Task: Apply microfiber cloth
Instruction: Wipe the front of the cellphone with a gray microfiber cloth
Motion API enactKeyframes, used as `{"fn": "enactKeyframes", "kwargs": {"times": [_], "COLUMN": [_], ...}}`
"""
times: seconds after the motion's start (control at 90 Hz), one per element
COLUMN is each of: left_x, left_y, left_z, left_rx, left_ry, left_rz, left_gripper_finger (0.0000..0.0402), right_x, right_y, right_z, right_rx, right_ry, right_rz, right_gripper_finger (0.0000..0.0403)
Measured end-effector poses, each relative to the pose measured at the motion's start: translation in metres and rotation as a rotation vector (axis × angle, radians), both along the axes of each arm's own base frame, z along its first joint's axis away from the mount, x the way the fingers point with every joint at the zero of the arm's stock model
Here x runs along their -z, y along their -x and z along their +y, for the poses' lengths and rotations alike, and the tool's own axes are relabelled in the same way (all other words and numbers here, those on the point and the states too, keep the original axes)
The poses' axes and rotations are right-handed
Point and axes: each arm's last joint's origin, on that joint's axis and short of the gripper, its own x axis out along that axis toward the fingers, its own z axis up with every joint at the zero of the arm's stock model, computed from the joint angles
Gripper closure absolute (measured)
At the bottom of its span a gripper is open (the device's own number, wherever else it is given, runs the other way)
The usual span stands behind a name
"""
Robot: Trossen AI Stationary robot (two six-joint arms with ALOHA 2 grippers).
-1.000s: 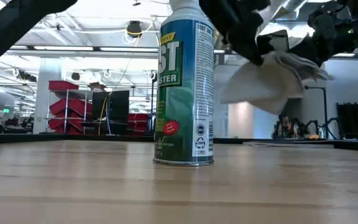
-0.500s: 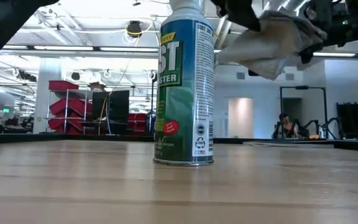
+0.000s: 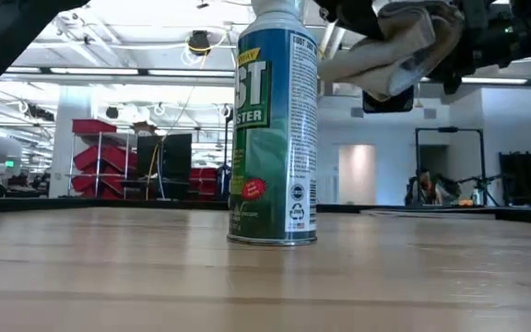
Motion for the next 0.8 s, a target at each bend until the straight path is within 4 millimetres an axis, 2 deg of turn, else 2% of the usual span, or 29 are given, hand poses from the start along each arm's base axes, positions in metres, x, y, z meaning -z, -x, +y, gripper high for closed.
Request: {"fn": "enactKeyframes", "kwargs": {"times": [0.211, 0.333, 0.511, 0.8], "left_x": [-0.001, 0.007, 0.030, 0.046], "left_y": [0.001, -0.004, -0.017, -0.023], "left_z": [-0.001, -0.003, -0.008, -0.013], "left_rx": [-0.007, -0.008, -0.004, -0.027], "left_ry": [0.070, 0.105, 0.139, 0.174], "left_rz": [-0.024, -0.022, -0.010, -0.037], "left_gripper_finger": [0.0401, 0.0401, 0.0401, 0.0401], "right_x": [-0.002, -0.003, -0.001, 0.001], "right_y": [-0.001, -0.001, -0.001, -0.001], "right_z": [0.000, 0.000, 0.000, 0.000], "right_rx": [-0.001, -0.004, -0.009, -0.006], "right_ry": [0.017, 0.028, 0.035, 0.048], "right_rz": [-0.015, -0.027, -0.011, 0.010], "right_gripper_finger": [0.0389, 0.0389, 0.0389, 0.0389]}}
